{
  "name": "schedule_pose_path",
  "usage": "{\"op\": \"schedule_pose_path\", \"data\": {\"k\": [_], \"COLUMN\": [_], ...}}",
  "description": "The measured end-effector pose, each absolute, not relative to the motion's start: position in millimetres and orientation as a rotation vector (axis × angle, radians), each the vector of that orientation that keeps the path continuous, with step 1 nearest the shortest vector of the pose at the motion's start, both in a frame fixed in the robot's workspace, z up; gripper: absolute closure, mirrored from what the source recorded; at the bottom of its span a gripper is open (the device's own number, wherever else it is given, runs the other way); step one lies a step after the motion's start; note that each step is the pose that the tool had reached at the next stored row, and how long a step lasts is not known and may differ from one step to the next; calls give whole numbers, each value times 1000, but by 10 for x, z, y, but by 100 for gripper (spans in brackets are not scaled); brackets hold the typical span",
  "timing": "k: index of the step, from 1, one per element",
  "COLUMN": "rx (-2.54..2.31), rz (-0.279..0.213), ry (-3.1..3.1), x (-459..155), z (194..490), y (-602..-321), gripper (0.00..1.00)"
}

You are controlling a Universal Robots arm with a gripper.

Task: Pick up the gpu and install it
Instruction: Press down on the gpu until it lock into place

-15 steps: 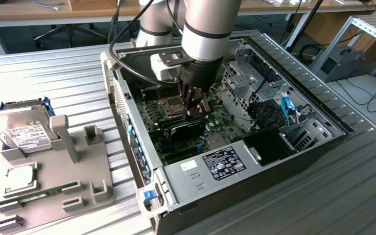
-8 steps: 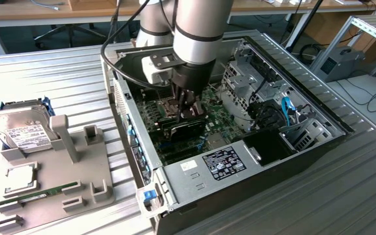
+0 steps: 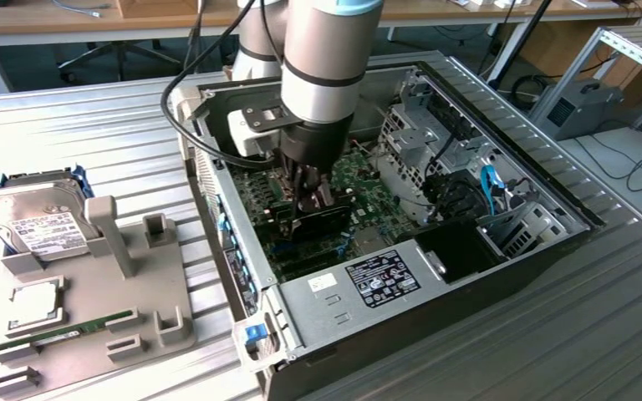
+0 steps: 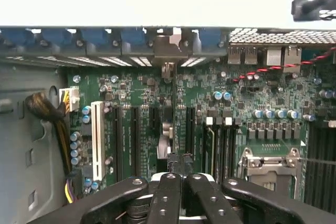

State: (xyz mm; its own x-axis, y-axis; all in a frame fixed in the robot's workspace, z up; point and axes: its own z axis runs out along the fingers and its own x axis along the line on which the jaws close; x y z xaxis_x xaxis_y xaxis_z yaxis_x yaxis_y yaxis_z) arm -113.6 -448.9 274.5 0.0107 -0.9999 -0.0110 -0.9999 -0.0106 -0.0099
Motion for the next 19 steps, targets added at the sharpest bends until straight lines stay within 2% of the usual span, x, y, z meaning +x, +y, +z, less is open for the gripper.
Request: {"op": "schedule_pose_path", "data": {"k": [7,19], "rx": [-2223,-2224], "rz": [1,1], "ry": [2200,2200], "x": [-1191,-1060], "z": [2663,2848], "y": [-4492,-4489], "gripper": [89,89]}}
